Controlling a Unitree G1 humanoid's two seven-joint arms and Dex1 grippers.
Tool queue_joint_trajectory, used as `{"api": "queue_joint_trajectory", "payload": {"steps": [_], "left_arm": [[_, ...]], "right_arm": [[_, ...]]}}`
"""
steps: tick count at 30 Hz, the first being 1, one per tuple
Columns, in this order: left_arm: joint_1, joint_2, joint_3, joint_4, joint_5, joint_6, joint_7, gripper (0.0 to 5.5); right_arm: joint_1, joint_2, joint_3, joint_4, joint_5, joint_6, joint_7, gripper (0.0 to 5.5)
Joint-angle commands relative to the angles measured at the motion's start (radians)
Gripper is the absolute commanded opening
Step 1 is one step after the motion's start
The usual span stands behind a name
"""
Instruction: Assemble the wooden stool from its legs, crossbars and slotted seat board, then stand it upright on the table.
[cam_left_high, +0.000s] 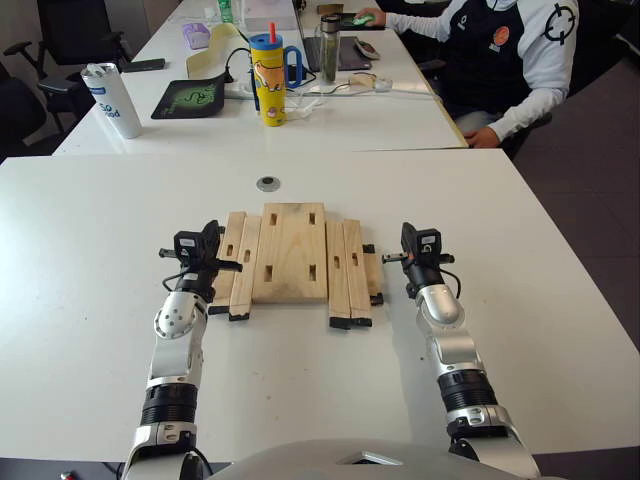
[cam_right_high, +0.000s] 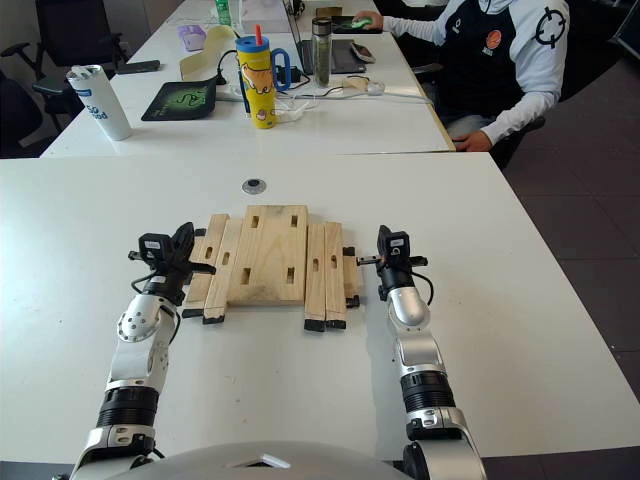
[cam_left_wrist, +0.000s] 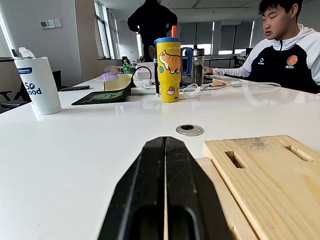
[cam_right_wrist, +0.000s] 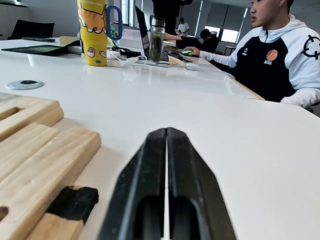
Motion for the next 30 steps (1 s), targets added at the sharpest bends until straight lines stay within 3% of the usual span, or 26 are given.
{"api": "queue_joint_trajectory", "payload": {"steps": [1, 11, 22, 30], "left_arm": [[-0.031, 0.037, 0.004, 0.025, 0.003, 0.026, -0.013, 0.01], [-0.023, 0.226, 0.021, 0.088, -0.097, 0.399, -0.236, 0.01], [-0.013, 0.234, 0.042, 0.02, -0.161, 0.48, -0.297, 0.01], [0.031, 0.271, -0.013, 0.004, -0.158, 0.631, -0.346, 0.01]], "right_arm": [[-0.03, 0.011, 0.006, 0.015, -0.001, 0.003, -0.006, 0.0], [-0.057, -0.002, 0.001, 0.051, -0.009, -0.015, -0.014, 0.0], [-0.047, -0.008, 0.012, 0.048, -0.017, -0.021, -0.017, 0.0], [-0.049, -0.01, 0.014, 0.052, -0.02, -0.02, -0.008, 0.0]]}}
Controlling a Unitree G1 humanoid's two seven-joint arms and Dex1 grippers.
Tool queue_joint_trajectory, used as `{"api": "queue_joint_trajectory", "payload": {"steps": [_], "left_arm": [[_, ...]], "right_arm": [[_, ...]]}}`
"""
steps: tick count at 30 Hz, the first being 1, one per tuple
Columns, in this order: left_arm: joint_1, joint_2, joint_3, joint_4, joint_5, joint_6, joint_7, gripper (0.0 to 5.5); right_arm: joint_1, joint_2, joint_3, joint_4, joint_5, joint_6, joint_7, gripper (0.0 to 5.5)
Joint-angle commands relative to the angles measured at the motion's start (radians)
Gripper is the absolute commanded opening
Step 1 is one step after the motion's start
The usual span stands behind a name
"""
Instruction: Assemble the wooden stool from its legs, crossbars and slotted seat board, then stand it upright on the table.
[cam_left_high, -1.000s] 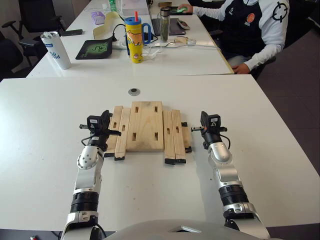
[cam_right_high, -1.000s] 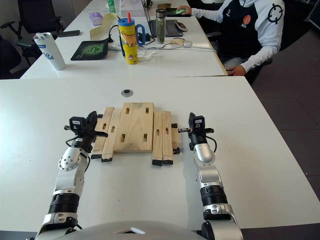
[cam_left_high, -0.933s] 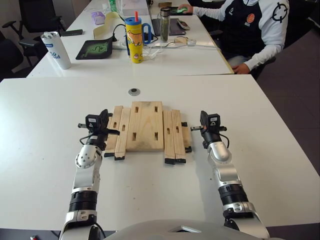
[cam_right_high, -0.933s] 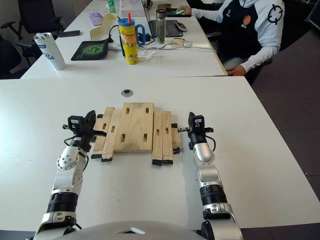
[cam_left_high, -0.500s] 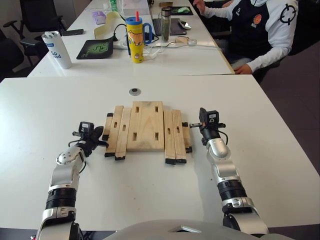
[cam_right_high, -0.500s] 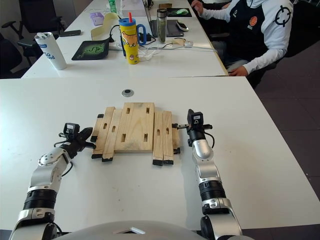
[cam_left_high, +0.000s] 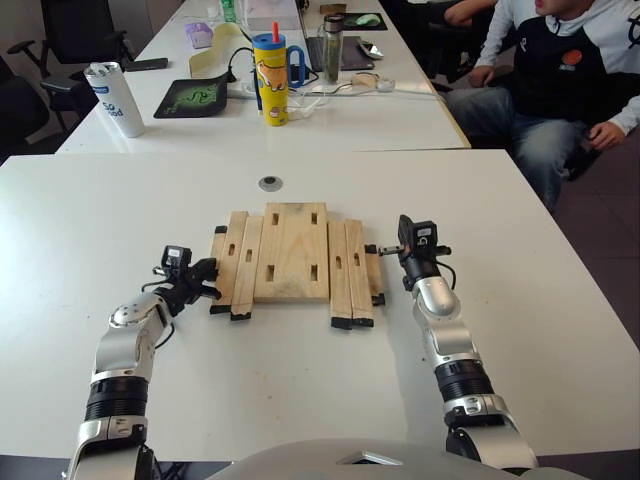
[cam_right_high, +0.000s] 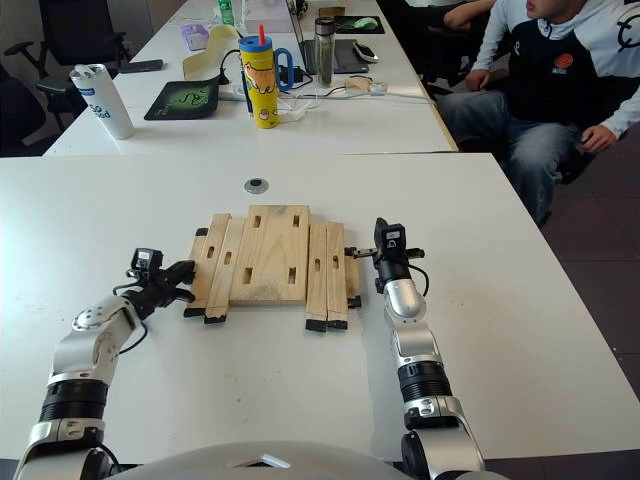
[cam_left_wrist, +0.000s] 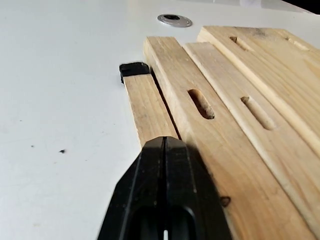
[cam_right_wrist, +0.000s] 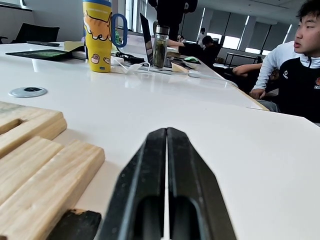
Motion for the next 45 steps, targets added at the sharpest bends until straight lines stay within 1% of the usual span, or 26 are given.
{"api": "queue_joint_trajectory", "payload": {"steps": [1, 7, 12, 17, 21, 22, 23, 31, 35, 45], "left_arm": [[0.039, 0.019, -0.026, 0.002, 0.011, 0.068, -0.012, 0.01], [0.016, 0.061, -0.021, 0.063, 0.079, -0.002, 0.038, 0.01], [-0.009, 0.091, -0.02, 0.109, 0.103, -0.05, 0.034, 0.01], [-0.04, 0.078, 0.015, 0.097, 0.078, -0.127, 0.035, 0.01], [-0.057, 0.062, 0.047, 0.046, 0.037, -0.113, 0.045, 0.01], [-0.055, 0.063, 0.047, 0.041, 0.037, -0.109, 0.047, 0.21], [-0.053, 0.062, 0.048, 0.038, 0.037, -0.103, 0.049, 0.26], [-0.001, 0.039, 0.036, -0.005, 0.012, -0.023, 0.052, 1.37], [0.015, 0.015, 0.04, -0.046, -0.015, 0.027, 0.056, 2.03], [0.022, 0.009, -0.006, -0.033, 0.023, 0.051, 0.073, 2.03]], "right_arm": [[0.001, -0.006, 0.007, 0.008, -0.007, -0.002, 0.005, 0.0], [0.0, -0.006, 0.007, 0.01, -0.01, -0.001, 0.009, 0.0], [-0.004, -0.007, 0.006, 0.015, -0.012, -0.002, 0.009, 0.0], [-0.002, -0.007, 0.008, 0.014, -0.014, -0.004, 0.008, 0.0], [0.0, -0.009, 0.01, 0.015, -0.015, -0.006, 0.01, 0.0], [0.001, -0.009, 0.01, 0.014, -0.015, -0.007, 0.01, 0.0], [0.001, -0.01, 0.01, 0.014, -0.016, -0.007, 0.01, 0.0], [0.0, -0.015, 0.014, 0.018, -0.019, -0.013, 0.01, 0.0], [-0.002, -0.017, 0.017, 0.022, -0.024, -0.019, 0.011, 0.0], [-0.005, -0.015, 0.02, 0.028, -0.032, -0.027, 0.004, 0.0]]}}
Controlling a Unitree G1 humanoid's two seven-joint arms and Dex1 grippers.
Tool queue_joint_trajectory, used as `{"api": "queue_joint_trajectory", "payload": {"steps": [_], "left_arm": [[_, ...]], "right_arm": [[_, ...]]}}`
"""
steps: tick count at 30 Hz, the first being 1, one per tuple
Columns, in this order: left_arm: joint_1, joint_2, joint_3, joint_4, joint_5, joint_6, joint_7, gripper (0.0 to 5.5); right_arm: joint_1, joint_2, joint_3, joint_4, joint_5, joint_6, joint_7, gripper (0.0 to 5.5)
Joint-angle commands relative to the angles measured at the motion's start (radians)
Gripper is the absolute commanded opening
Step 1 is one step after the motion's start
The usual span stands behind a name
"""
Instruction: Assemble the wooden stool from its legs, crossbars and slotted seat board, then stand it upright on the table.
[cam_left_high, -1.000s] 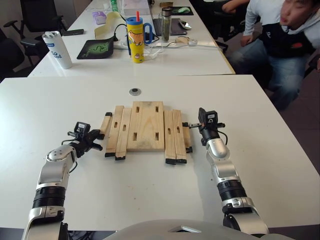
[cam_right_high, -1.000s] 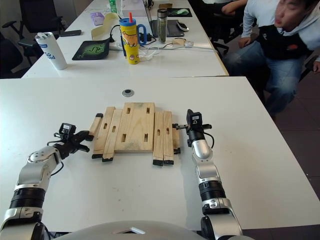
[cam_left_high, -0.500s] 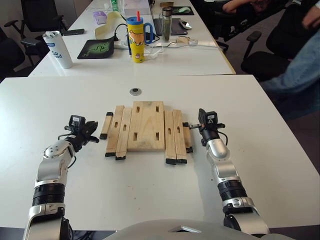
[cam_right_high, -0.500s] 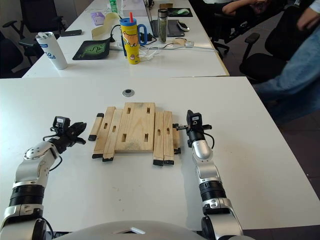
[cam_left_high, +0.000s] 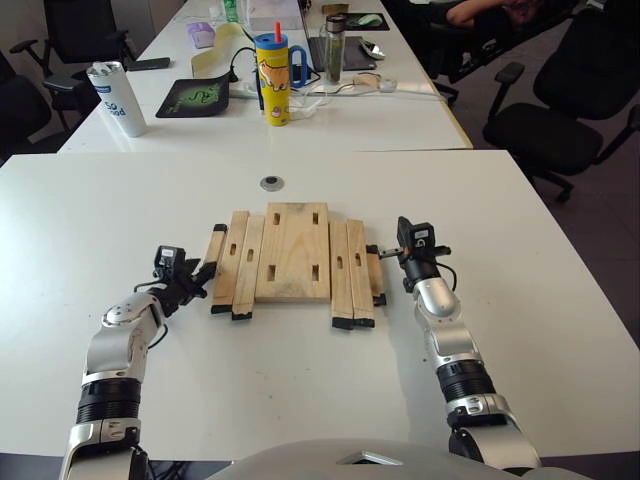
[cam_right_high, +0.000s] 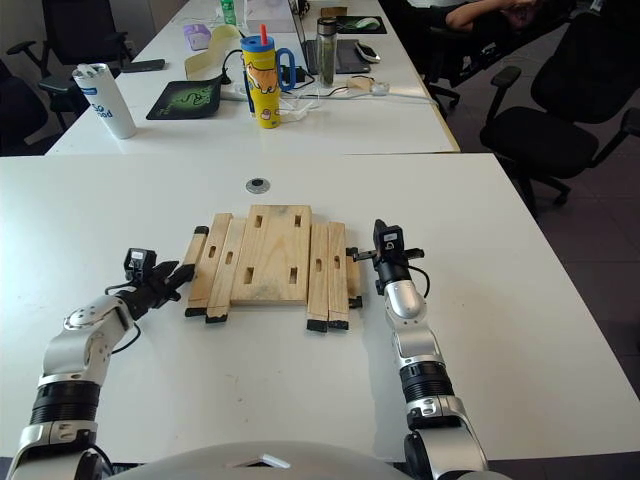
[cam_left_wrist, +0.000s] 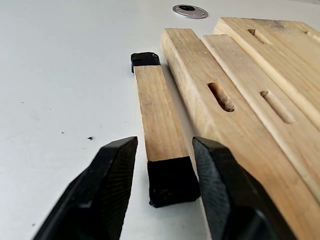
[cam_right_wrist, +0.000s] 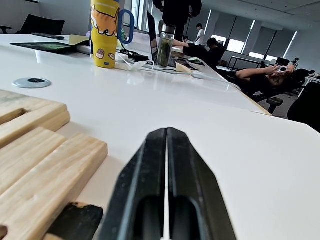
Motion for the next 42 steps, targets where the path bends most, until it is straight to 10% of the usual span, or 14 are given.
{"api": "queue_joint_trajectory", "payload": {"steps": [1, 20, 32, 42], "left_arm": [[0.018, 0.003, -0.026, 0.0, 0.033, 0.012, 0.01, 2.03], [-0.091, 0.016, 0.028, 0.041, 0.076, -0.172, 0.056, 1.33], [-0.083, -0.034, -0.123, -0.223, -0.028, -0.166, -0.141, 1.33], [-0.059, -0.014, -0.216, -0.365, -0.024, -0.118, -0.203, 1.33]], "right_arm": [[-0.004, 0.001, 0.006, 0.005, -0.003, -0.007, -0.002, 0.0], [-0.074, -0.001, -0.005, -0.007, 0.044, 0.008, 0.034, 0.0], [-0.184, 0.148, -0.195, -0.359, 0.92, 0.844, 0.207, 1.63], [-0.176, 0.154, -0.23, -0.427, 1.126, 1.078, 0.12, 2.35]]}}
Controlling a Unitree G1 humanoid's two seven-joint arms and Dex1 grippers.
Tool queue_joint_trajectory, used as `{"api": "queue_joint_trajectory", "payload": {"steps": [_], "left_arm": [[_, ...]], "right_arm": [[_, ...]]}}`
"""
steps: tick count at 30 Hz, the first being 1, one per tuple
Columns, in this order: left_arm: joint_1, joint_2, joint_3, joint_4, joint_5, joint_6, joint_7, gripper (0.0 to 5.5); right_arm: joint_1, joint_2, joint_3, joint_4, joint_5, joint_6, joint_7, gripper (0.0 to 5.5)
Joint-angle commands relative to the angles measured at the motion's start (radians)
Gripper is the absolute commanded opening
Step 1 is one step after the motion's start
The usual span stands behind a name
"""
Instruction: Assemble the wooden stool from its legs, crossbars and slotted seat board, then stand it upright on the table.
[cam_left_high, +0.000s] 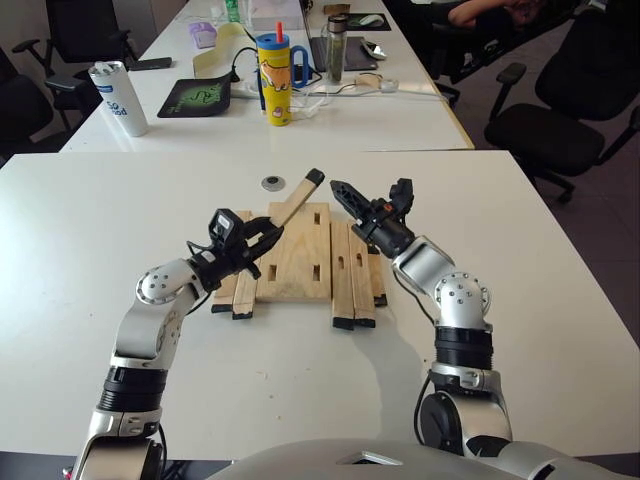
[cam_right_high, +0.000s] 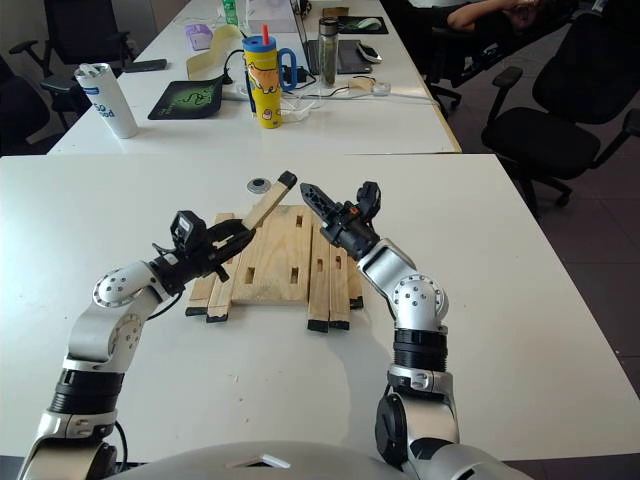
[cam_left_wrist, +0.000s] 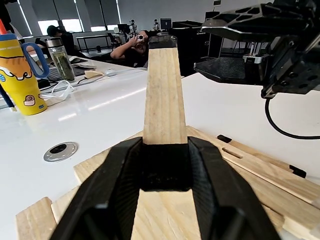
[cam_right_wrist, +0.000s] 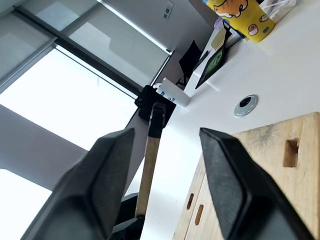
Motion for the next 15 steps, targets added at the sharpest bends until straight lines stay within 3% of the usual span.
{"api": "queue_joint_trajectory", "payload": {"steps": [1, 6, 15], "left_arm": [[0.007, 0.011, -0.022, -0.04, 0.007, 0.016, -0.008, 1.33], [0.01, 0.002, -0.055, -0.051, 0.018, 0.013, -0.008, 1.33], [0.016, 0.007, -0.09, -0.053, 0.046, -0.011, -0.009, 1.33]], "right_arm": [[0.001, 0.008, 0.008, -0.035, 0.029, 0.04, -0.032, 2.35], [-0.006, 0.021, 0.014, -0.052, 0.048, 0.051, -0.045, 2.35], [-0.024, 0.038, -0.006, -0.026, 0.044, 0.012, -0.087, 1.07]]}}
